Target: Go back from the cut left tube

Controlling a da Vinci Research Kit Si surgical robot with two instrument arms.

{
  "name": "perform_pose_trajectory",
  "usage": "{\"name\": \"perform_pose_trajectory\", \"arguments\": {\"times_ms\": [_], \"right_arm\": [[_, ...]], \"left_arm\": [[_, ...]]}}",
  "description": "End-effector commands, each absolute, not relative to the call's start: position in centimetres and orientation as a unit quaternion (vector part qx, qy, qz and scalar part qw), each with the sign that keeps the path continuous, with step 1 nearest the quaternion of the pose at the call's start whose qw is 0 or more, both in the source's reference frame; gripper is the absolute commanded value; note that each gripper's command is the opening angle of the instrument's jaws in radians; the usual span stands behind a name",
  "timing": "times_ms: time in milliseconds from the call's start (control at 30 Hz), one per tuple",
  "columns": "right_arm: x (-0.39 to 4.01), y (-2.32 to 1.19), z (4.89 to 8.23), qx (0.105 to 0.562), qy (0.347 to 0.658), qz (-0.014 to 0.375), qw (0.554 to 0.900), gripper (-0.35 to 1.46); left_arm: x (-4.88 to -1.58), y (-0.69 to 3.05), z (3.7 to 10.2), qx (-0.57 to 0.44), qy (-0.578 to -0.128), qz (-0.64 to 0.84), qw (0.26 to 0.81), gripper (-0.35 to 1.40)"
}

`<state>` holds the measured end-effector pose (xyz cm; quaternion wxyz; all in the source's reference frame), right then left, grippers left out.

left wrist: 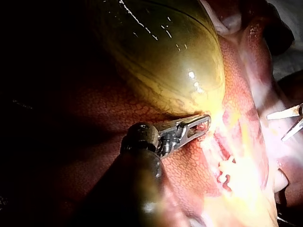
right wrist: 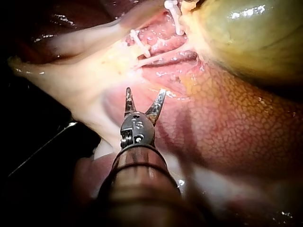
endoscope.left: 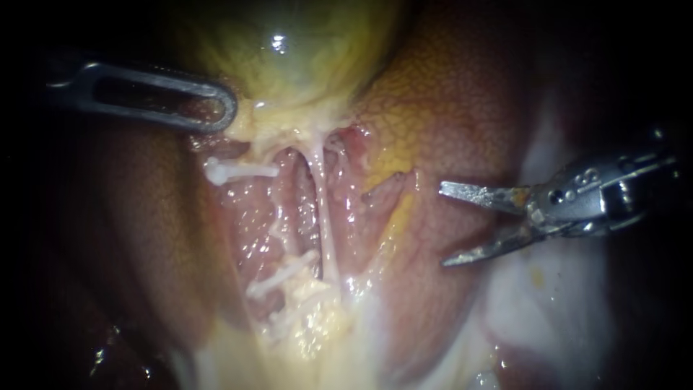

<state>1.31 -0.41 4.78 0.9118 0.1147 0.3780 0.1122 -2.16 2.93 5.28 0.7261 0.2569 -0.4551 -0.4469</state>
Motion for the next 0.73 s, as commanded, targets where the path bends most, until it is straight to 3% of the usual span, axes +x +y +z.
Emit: {"name": "perform_pose_trajectory", "arguments": {"times_ms": [33, 733], "right_arm": [[1.31, -0.41, 4.77, 0.114, 0.378, 0.112, 0.912, 1.43], [1.31, -0.41, 4.78, 0.118, 0.38, 0.111, 0.911, 1.43]], "left_arm": [[-2.18, 2.92, 5.31, 0.255, -0.455, -0.448, 0.726, -0.35], [-2.31, 2.93, 5.49, 0.257, -0.457, -0.444, 0.727, -0.35]]}}
